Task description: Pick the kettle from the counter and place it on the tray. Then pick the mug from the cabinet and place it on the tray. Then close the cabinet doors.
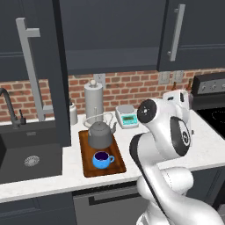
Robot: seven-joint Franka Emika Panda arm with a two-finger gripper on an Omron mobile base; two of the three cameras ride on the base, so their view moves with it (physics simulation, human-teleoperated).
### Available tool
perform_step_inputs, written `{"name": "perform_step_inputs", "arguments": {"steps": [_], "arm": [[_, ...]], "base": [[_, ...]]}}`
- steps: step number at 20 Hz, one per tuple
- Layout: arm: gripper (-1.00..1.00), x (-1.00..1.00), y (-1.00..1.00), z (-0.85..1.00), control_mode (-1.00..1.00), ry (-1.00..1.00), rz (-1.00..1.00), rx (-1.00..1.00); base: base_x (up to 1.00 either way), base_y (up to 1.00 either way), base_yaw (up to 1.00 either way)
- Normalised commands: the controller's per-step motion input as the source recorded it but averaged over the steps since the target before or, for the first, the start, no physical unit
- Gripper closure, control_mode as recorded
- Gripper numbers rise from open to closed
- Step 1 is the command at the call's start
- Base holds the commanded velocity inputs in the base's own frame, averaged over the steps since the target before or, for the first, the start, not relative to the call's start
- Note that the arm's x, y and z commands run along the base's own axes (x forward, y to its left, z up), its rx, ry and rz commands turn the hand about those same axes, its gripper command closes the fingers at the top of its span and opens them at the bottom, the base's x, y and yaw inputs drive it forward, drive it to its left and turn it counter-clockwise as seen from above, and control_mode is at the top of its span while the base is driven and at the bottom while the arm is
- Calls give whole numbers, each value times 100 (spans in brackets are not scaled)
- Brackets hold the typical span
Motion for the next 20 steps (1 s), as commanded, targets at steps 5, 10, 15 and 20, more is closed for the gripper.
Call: {"name": "perform_step_inputs", "arguments": {"steps": [5, 10, 15, 20], "arm": [[-100, -6, -2, 0, -100, 6, -20, -21], [-100, -19, 0, 0, -100, 6, -28, -21], [-100, -29, 1, -7, -100, 14, -31, -16], [-100, -39, 15, 0, -100, 12, -29, -13]], "base": [[0, 0, 0], [0, 0, 0], [0, 0, 0], [0, 0, 0]]}}
